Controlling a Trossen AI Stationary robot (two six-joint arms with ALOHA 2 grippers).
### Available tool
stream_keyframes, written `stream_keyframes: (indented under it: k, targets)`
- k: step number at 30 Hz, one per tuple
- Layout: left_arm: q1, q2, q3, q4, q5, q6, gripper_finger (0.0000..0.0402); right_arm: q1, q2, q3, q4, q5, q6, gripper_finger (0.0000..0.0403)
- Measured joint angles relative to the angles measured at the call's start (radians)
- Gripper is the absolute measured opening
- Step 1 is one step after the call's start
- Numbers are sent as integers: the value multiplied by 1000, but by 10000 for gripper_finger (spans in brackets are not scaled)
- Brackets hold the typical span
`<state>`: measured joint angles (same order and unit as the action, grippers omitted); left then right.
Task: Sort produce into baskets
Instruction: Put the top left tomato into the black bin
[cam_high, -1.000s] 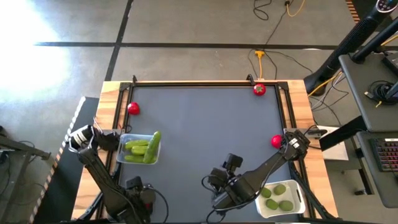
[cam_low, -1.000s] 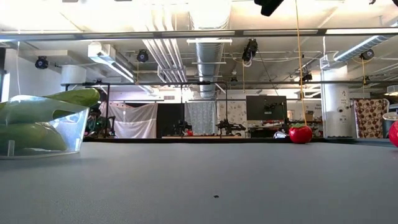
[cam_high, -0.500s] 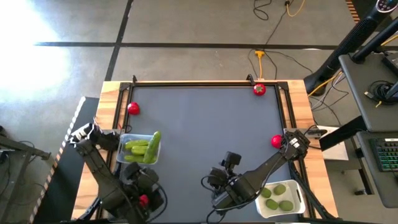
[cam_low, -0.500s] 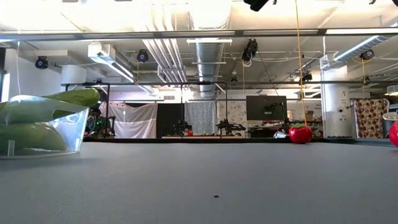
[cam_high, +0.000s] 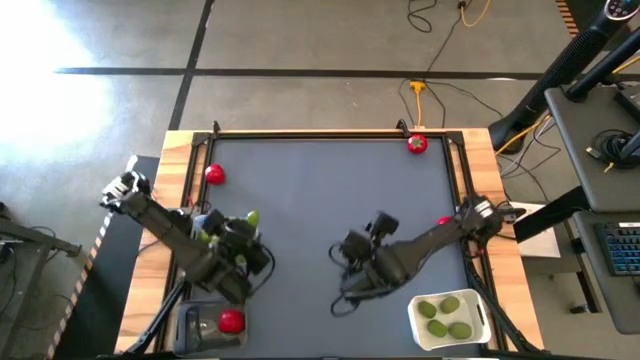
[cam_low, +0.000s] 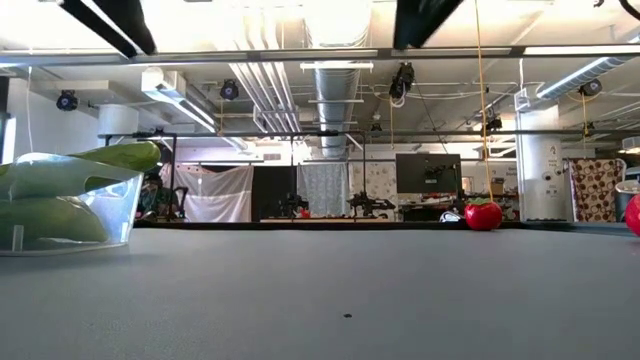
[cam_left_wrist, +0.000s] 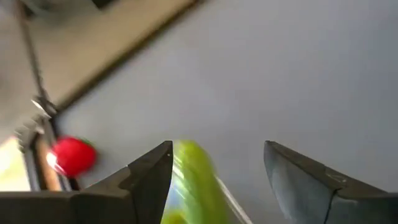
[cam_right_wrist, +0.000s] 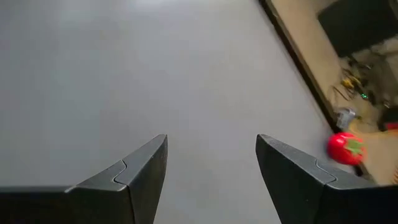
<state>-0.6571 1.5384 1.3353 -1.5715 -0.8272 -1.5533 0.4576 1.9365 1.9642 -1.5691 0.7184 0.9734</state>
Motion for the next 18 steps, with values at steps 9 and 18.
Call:
stream_keyframes:
  k: [9, 18]
  targets:
    - [340, -290, -254, 3, -153, 11, 231, -251, -182, -199, 42, 41, -135, 237]
    - [888, -507, -339, 233, -81, 544, 231, -578, -315, -297, 374, 52, -492, 237]
